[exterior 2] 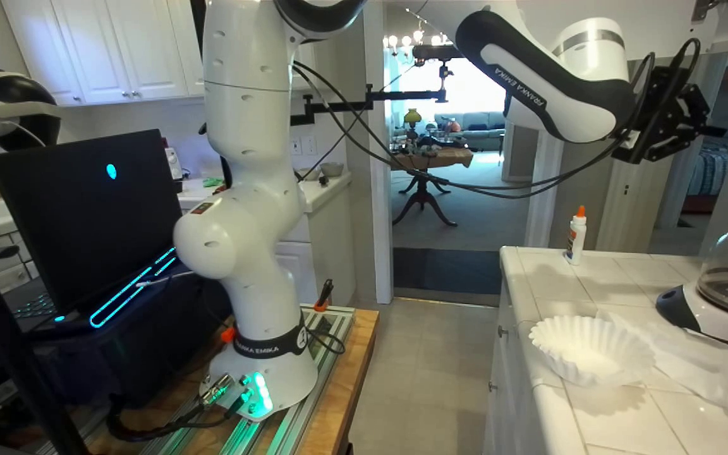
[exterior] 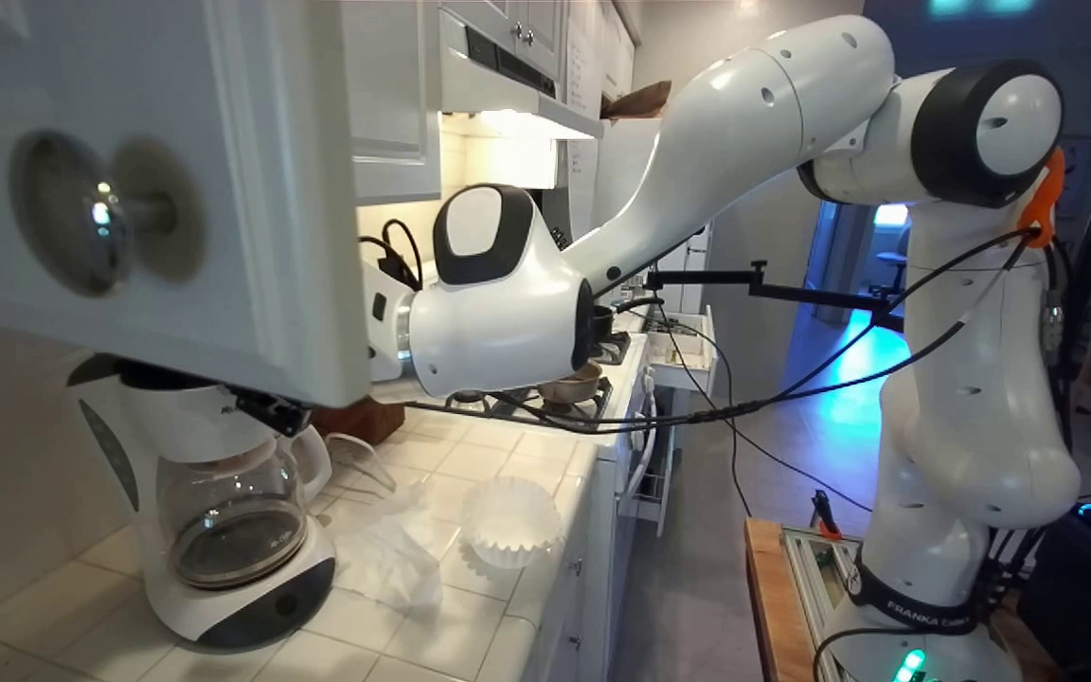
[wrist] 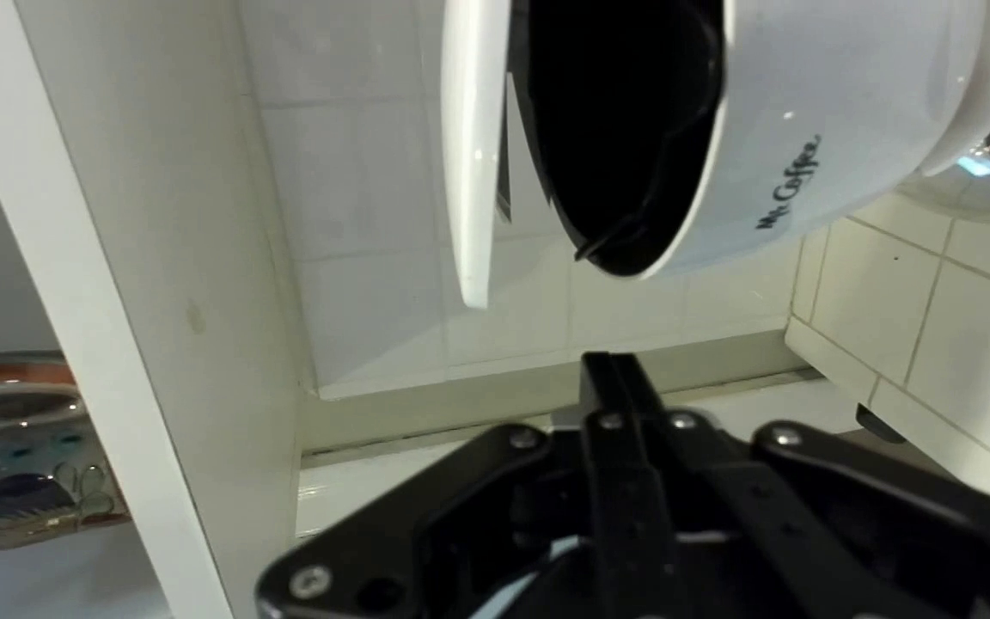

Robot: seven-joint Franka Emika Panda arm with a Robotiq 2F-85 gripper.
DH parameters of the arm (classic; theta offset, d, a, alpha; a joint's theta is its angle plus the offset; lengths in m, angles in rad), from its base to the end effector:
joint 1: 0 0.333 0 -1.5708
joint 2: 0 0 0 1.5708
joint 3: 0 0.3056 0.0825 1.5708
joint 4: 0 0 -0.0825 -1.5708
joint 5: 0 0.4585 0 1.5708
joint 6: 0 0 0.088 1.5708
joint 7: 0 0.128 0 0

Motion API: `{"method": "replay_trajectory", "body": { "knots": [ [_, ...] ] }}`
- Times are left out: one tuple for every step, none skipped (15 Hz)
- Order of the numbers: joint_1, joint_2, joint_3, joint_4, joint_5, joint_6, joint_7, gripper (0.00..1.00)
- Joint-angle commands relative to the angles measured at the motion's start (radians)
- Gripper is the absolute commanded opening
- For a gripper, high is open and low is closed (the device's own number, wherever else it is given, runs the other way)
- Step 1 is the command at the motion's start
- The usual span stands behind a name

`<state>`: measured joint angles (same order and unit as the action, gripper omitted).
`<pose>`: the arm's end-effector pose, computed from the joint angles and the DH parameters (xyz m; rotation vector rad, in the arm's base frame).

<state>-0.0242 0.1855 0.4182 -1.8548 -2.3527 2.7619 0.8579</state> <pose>0.6472 0.2846 0.4069 1.3325 1.4232 1.2409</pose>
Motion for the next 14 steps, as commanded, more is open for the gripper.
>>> {"method": "replay_trajectory", "body": {
  "knots": [
    [-0.008, -0.037, -0.007, -0.020, 0.011, -0.022, 0.014, 0.00],
    [-0.010, -0.036, -0.010, -0.018, 0.011, -0.022, 0.014, 0.00],
    [-0.011, -0.037, -0.010, -0.016, -0.005, -0.034, 0.027, 0.00],
    [-0.014, -0.039, -0.010, -0.014, -0.012, -0.045, 0.038, 0.00],
    [-0.016, -0.040, -0.011, -0.014, -0.016, -0.054, 0.043, 0.00],
    [-0.018, -0.040, -0.012, -0.014, -0.017, -0.065, 0.045, 0.00],
    [-0.020, -0.039, -0.014, -0.011, -0.017, -0.073, 0.047, 0.00],
    [-0.021, -0.037, -0.015, -0.009, -0.024, -0.088, 0.050, 0.00],
    [-0.023, -0.030, -0.016, -0.001, -0.026, -0.088, 0.054, 0.00],
    [-0.024, -0.026, -0.016, 0.005, -0.039, -0.096, 0.063, 0.00],
    [-0.026, -0.026, -0.016, 0.010, -0.044, -0.101, 0.075, 0.00],
    [-0.027, -0.027, -0.017, 0.012, -0.046, -0.106, 0.081, 0.00],
    [-0.029, -0.028, -0.019, 0.014, -0.036, -0.097, 0.078, 0.00],
    [-0.030, -0.030, -0.018, 0.013, -0.040, -0.097, 0.078, 0.00]
  ]
}}
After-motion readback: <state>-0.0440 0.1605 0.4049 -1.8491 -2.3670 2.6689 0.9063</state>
